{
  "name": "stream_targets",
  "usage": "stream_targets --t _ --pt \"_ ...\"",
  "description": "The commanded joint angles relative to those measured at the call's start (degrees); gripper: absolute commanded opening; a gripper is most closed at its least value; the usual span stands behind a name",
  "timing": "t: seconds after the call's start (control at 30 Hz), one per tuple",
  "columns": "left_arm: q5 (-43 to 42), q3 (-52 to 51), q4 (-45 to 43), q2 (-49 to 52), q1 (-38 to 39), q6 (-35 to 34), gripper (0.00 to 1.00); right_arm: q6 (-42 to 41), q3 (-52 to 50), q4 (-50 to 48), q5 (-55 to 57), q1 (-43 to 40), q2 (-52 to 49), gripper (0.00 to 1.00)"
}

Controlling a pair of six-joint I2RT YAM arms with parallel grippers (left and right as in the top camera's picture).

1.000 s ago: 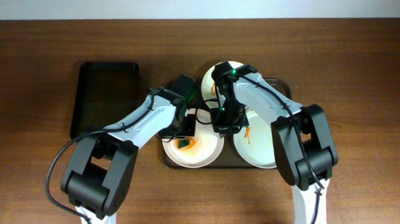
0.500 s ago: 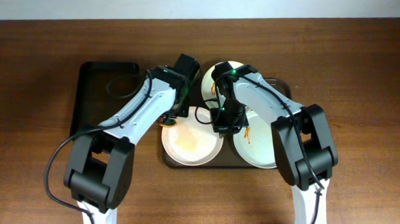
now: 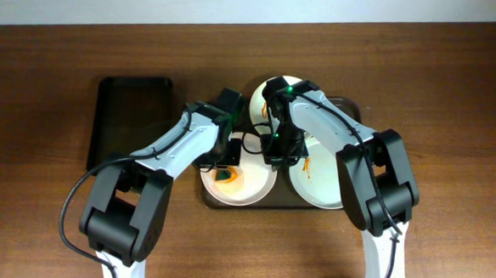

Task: Clean dirty plates on tray and stack at the side
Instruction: 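Scrub the plate surface with the sponge while the right gripper holds it, then lift the cleaned plate with the right gripper and place it right of tray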

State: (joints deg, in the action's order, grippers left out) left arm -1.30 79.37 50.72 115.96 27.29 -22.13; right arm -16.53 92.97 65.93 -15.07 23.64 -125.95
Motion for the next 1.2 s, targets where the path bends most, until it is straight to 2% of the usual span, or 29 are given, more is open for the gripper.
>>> stream_targets --t 0.0,0.17,0.3,0.37,0.43,0.5,0.57,0.67,0.73,0.77,0.87,1.0,1.07,1.17 --pt "15.8 -0.3 3.4 0.2 -0.6 -0.5 0.0 -0.5 -0.8 0.3 2.2 -0.5 -0.1 0.05" --pt "17.2 10.1 5.6 -4.5 -0.6 -0.5 0.0 -0.5 -0.8 0.3 2.1 -0.5 -0.1 0.05" --pt "19.1 14.2 5.5 -8.5 -1.2 -0.5 0.0 -0.5 -0.8 0.5 2.2 -0.5 -0.1 0.05" --pt "24.6 14.2 5.5 -8.9 -3.9 -0.5 0.0 -0.5 -0.8 0.7 2.2 -0.5 -0.1 0.05" --pt "25.0 14.1 5.4 -8.8 -8.3 -0.5 0.0 -0.5 -0.8 0.7 2.2 -0.5 -0.1 0.05" --pt "23.3 13.4 4.5 -8.8 -14.5 -0.5 0.0 -0.5 -0.8 0.6 2.2 -0.5 -0.1 0.05" --pt "16.8 12.1 3.7 -7.6 -19.6 -0.5 0.0 -0.5 -0.8 0.0 2.2 -0.5 -0.1 0.05" --pt "10.5 9.8 3.3 -4.3 -23.2 -0.5 0.0 -0.5 -0.8 -0.1 2.2 -0.5 -0.1 0.05" --pt "4.0 9.4 3.9 -1.6 -24.1 2.7 0.0 -0.5 -0.8 0.1 2.2 -0.5 -0.1 0.04" --pt "3.8 9.4 4.0 -1.6 -24.1 2.7 0.0 -0.5 -0.8 0.1 2.0 -0.5 -0.1 0.04" --pt "4.7 9.4 3.8 -1.9 -24.2 2.7 0.0 -0.2 1.0 0.9 0.2 -0.5 1.2 0.04" --pt "16.1 9.4 2.9 -1.4 -24.3 2.8 0.0 1.3 5.5 1.3 0.3 -0.4 7.9 0.04" --pt "16.1 9.2 1.1 0.3 -24.5 5.4 0.0 1.3 7.3 1.2 1.2 -0.4 11.0 0.04" --pt "15.7 9.2 0.7 2.9 -24.5 5.5 0.0 1.3 8.6 1.3 9.3 -0.4 15.6 0.04"
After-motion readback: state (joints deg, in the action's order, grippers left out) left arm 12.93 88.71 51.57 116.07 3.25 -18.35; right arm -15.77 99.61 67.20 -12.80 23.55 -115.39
